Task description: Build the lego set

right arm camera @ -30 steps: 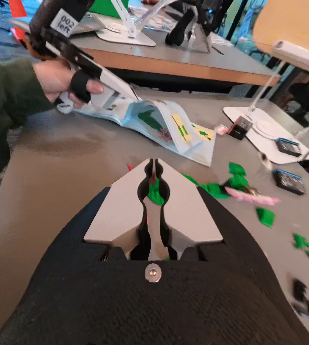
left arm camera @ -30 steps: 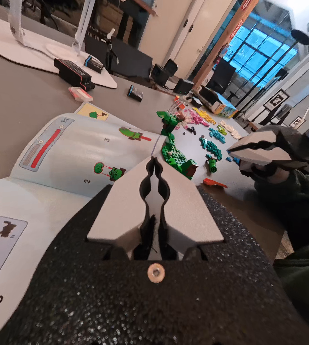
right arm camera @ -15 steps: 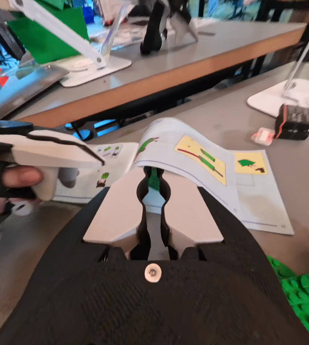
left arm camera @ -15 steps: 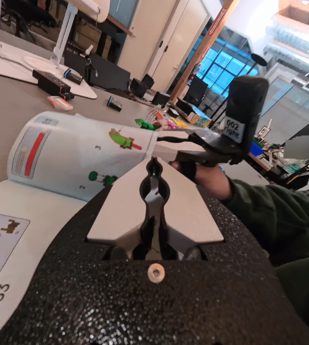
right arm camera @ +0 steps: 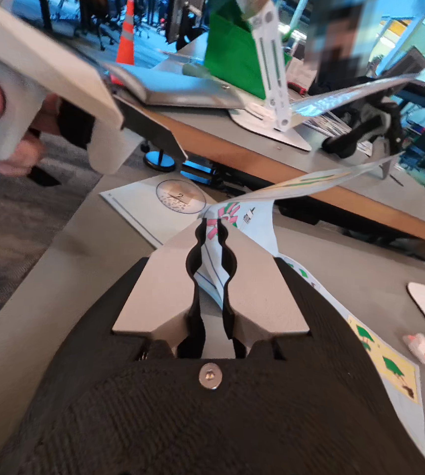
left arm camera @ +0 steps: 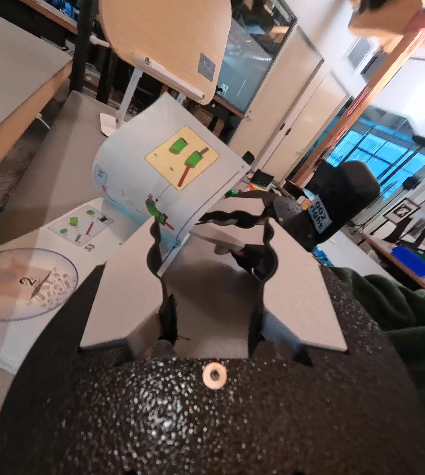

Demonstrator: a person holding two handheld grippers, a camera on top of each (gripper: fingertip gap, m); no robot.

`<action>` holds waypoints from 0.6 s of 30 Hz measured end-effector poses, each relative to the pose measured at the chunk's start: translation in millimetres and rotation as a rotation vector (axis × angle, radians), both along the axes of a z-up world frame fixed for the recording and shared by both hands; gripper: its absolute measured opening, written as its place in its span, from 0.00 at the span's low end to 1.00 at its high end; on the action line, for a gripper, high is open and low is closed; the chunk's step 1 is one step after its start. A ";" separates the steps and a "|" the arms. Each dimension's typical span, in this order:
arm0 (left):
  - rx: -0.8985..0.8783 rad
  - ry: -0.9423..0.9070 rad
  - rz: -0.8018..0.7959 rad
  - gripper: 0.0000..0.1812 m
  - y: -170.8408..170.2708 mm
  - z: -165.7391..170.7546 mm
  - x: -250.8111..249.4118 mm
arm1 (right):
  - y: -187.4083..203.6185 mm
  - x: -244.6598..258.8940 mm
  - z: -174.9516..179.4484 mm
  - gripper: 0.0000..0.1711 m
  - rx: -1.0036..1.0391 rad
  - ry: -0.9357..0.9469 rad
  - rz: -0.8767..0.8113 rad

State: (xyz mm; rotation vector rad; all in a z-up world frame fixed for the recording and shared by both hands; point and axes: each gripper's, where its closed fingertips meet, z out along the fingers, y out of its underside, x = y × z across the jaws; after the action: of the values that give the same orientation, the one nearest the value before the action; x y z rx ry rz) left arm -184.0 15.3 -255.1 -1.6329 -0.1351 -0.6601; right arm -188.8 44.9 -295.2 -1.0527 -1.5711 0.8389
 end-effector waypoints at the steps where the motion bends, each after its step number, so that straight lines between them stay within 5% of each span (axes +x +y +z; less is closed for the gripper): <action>1: 0.006 -0.017 0.000 0.43 -3.4 -1.7 -1.1 | -2.9 0.2 -3.4 0.04 0.043 -0.014 0.008; 14: 0.103 -0.360 0.182 0.42 -19.5 -22.1 -59.2 | -8.1 -3.1 -40.3 0.06 0.273 -0.172 0.000; 18: 0.068 -0.415 0.233 0.32 -22.6 -33.9 -72.2 | -5.4 -2.5 -44.6 0.05 0.264 -0.193 -0.011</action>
State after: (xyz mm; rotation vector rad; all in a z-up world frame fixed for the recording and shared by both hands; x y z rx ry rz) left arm -256.2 -7.3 -289.0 -1.3713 -0.5890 -0.8047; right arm -191.4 39.5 -339.9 -0.9705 -1.7810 0.5155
